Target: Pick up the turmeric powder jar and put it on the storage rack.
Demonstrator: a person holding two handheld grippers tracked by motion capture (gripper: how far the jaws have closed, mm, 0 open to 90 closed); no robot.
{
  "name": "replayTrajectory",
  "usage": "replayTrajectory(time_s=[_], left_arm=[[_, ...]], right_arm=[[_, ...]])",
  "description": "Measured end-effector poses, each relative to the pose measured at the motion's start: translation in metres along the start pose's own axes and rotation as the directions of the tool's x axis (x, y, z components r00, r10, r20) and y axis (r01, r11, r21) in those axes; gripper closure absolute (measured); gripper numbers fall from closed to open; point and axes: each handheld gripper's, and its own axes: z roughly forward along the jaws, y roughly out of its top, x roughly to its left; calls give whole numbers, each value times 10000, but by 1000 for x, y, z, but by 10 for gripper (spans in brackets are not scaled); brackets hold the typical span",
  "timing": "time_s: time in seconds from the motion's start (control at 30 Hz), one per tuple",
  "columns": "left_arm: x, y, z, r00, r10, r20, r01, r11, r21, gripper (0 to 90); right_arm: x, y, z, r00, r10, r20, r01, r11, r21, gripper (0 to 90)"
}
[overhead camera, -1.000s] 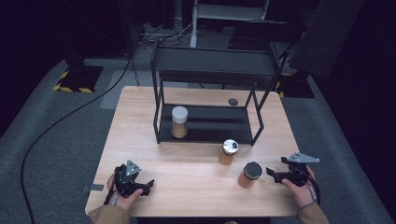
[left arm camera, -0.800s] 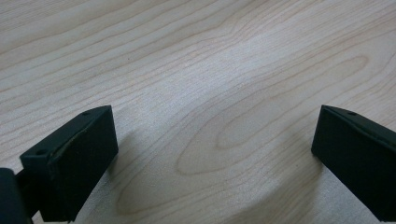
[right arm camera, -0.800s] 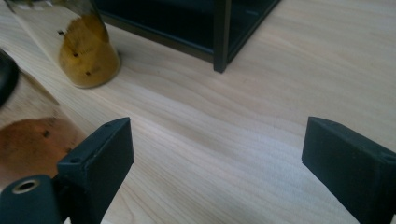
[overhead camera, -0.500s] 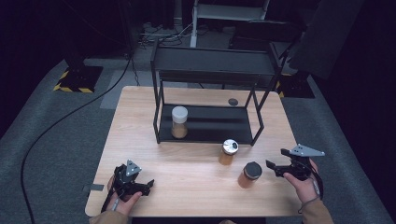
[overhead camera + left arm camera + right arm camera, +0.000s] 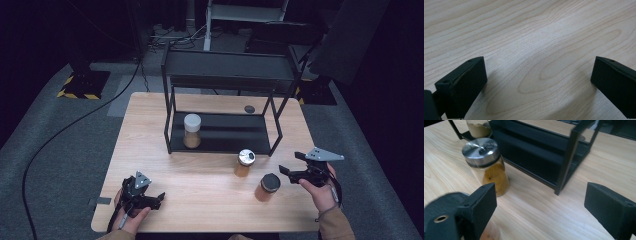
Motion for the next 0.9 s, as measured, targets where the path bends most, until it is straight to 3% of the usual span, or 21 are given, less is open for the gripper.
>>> replayTrajectory(time_s=[0.43,0.9], left_arm=[[-1,0,0,10000,-22,-26,22,10000,-5,3],[-2,-1,0,9999,-95,-84,95,10000,-10,3]], right_arm=[[10,27,24,9966,-325,-755,331,9994,59,108],[24,50,54,9900,-607,-1276,646,9976,264,108]])
